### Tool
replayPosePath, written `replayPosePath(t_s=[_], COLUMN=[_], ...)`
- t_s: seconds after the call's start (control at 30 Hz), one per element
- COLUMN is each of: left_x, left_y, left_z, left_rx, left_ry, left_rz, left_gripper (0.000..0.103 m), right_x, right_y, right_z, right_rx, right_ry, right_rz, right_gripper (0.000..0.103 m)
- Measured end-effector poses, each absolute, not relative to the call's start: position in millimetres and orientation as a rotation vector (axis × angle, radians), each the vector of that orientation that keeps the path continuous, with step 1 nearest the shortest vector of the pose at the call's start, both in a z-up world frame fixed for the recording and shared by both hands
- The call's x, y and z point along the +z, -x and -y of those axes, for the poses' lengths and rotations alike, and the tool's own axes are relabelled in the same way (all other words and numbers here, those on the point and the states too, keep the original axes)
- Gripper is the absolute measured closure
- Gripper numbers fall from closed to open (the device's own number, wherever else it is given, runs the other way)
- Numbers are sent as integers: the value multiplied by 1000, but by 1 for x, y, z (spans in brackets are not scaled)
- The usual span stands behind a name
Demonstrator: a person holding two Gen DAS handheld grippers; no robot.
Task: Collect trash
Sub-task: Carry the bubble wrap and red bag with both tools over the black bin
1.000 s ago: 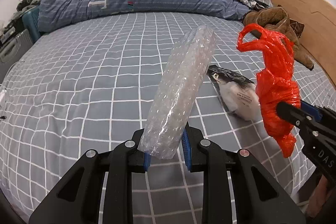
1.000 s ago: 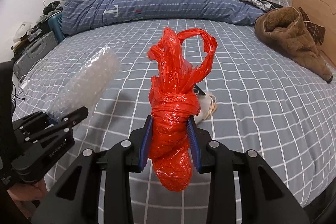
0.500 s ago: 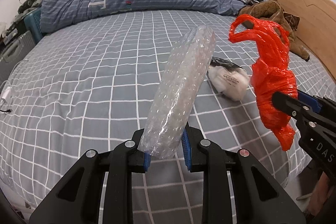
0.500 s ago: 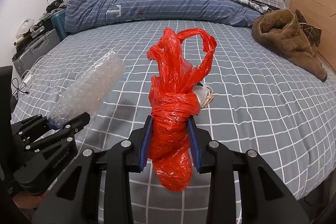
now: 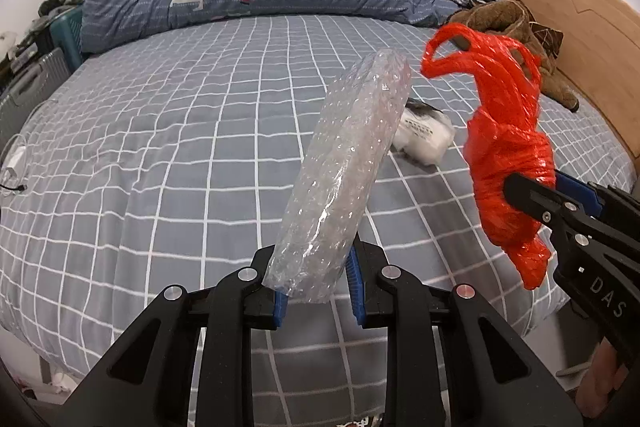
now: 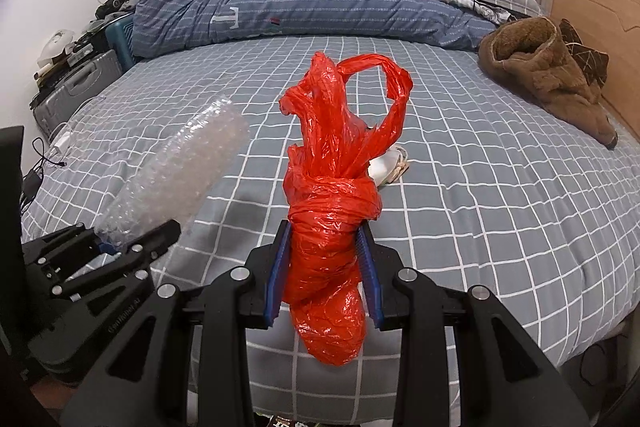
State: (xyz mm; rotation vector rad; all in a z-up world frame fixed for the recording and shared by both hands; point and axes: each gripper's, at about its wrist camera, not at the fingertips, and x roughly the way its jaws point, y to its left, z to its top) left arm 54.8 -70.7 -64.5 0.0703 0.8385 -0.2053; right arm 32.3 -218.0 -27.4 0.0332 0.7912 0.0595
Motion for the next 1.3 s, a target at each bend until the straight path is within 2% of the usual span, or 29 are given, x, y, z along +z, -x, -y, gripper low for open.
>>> replayPosePath(t_s=[0.6,1.3], left_x=[-64,-82], left_y=[-10,82], left_z=[65,31], left_rx=[-194,-143], left_ry=[-64,-40], left_rz=[-854,-915], left_gripper=[80,80], right_x=[-22,-31], right_y=[12,96], right_z=[209,175], right_rx=[54,99], right_ry=[-27,17], right_rz=[-795,-822], right_gripper=[71,71])
